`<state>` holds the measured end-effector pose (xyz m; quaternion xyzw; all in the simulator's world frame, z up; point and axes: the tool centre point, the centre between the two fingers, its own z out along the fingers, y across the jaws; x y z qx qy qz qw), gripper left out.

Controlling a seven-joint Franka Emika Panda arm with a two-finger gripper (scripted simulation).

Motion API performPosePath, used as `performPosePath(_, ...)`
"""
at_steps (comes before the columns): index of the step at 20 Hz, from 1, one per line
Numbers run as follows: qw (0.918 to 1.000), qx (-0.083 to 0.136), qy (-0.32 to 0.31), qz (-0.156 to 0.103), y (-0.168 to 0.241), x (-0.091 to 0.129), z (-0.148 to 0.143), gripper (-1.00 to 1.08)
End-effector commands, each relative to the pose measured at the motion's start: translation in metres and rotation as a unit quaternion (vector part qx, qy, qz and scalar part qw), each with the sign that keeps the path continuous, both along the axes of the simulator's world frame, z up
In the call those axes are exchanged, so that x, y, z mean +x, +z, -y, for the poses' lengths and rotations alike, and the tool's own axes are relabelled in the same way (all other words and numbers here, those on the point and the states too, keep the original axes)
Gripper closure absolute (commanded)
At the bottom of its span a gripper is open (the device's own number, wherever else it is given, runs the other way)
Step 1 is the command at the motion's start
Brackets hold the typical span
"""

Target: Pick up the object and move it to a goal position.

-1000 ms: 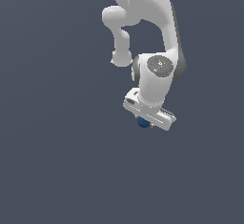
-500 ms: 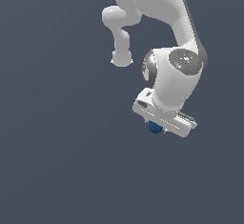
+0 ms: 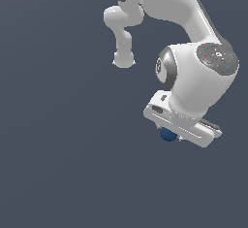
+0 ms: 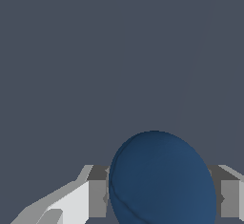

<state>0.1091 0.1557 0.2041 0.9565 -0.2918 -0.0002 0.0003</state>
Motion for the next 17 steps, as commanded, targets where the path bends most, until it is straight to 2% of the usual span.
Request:
performPosePath(1, 1.0, 0.0, 0.0, 0.0, 0.006, 0.007, -0.005, 1.08)
performPosePath(9, 1.0, 0.0, 0.0, 0.0, 0.017, 0.02, -0.013, 1.08)
performPosePath(17, 1.0, 0.0, 0.0, 0.0, 0.02, 0.023, -0.016, 1.08)
